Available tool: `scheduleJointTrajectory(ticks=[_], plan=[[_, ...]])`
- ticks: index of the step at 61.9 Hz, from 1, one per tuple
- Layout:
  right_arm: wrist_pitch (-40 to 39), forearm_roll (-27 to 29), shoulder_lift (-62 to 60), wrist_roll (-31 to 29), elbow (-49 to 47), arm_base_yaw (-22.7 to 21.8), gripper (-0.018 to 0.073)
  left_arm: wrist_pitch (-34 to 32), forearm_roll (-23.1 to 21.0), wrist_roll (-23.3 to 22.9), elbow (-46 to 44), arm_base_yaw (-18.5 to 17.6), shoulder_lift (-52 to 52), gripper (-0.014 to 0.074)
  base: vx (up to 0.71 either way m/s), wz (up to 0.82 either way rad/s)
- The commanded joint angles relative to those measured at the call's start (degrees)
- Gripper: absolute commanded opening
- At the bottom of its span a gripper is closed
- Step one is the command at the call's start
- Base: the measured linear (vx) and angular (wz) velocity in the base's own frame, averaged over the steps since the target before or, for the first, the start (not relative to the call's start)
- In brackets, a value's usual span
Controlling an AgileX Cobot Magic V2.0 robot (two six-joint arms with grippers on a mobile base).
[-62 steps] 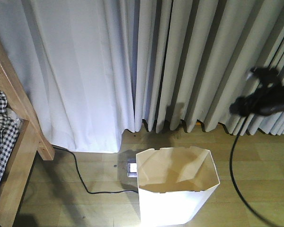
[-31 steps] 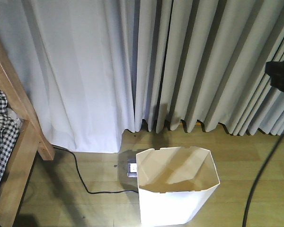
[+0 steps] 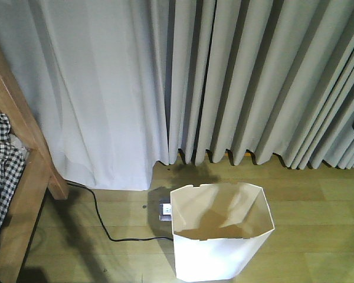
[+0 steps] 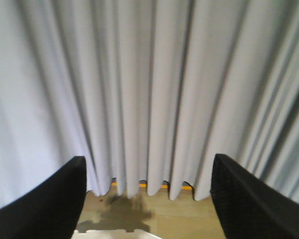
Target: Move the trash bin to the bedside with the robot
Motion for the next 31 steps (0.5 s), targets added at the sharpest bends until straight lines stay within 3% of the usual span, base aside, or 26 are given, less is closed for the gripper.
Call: scheduleJointTrajectory(ticks=[1,6,14,31], plan=[[-9.2,1.7,-3.0,2.6,1.8,1.5,0.0509,-4.3,-0.5,-0.8,0.7,-0.4,-0.4,-0.0006,0.00,0.00],[-13.8,0.7,-6.8,2.2,4.1,5.3,0.0509,-4.3,-0.5,-0.8,0.7,-0.4,-0.4,-0.0006,0.00,0.00],[-13.5,-1.5,-14.1,0.1,6.5,10.2,0.0509,-4.3,-0.5,-0.8,0.7,-0.4,-0.4,-0.0006,0.00,0.00],[-12.8,-1.2,-22.1,-0.3,9.7,11.6,0.0475,-4.3,-0.5,-0.8,0.7,-0.4,-0.4,-0.0006,0.00,0.00]])
